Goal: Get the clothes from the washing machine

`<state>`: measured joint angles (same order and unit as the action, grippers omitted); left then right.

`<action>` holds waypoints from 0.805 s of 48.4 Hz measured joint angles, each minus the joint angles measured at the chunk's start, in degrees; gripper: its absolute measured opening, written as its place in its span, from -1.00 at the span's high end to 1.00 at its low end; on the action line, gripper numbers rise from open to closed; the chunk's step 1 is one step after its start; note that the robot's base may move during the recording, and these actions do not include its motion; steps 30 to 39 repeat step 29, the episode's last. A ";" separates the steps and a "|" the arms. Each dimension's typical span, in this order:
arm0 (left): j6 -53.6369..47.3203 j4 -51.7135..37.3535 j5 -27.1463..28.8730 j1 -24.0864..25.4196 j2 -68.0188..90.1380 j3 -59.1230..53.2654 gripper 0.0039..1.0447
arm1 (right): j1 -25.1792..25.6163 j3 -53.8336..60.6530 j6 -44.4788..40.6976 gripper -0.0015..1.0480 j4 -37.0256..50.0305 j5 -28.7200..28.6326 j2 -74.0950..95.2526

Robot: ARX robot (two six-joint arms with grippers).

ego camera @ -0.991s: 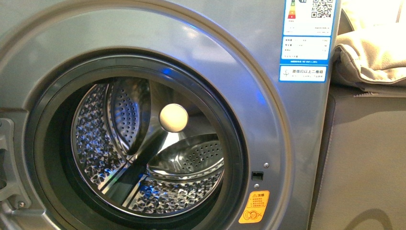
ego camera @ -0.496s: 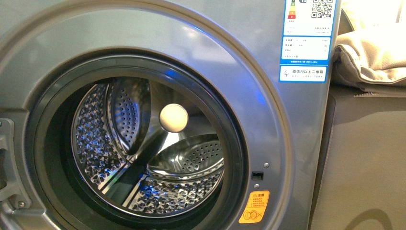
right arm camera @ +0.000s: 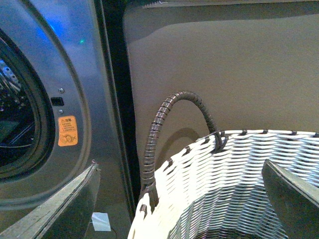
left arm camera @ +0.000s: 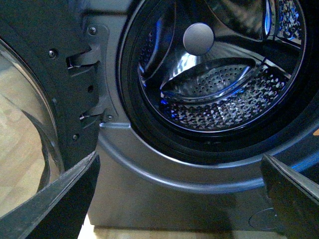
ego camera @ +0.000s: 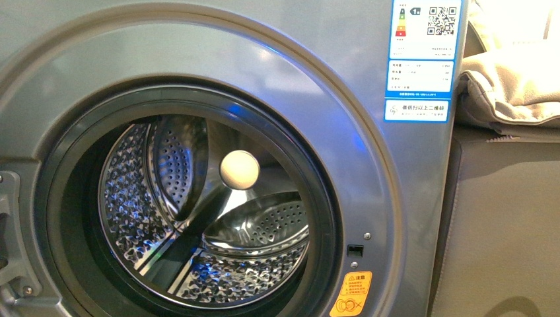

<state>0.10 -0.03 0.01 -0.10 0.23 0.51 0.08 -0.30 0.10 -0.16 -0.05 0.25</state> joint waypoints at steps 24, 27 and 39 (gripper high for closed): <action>0.00 0.00 0.00 0.00 0.00 0.00 -0.88 | 0.00 0.00 0.00 -0.85 0.00 0.00 0.00; 0.00 0.00 0.00 0.00 0.00 0.00 -0.88 | 0.00 0.00 0.00 -0.85 0.00 0.00 0.00; 0.00 0.00 0.00 0.00 0.00 0.00 -0.88 | 0.00 0.00 0.00 -0.85 0.00 0.00 0.00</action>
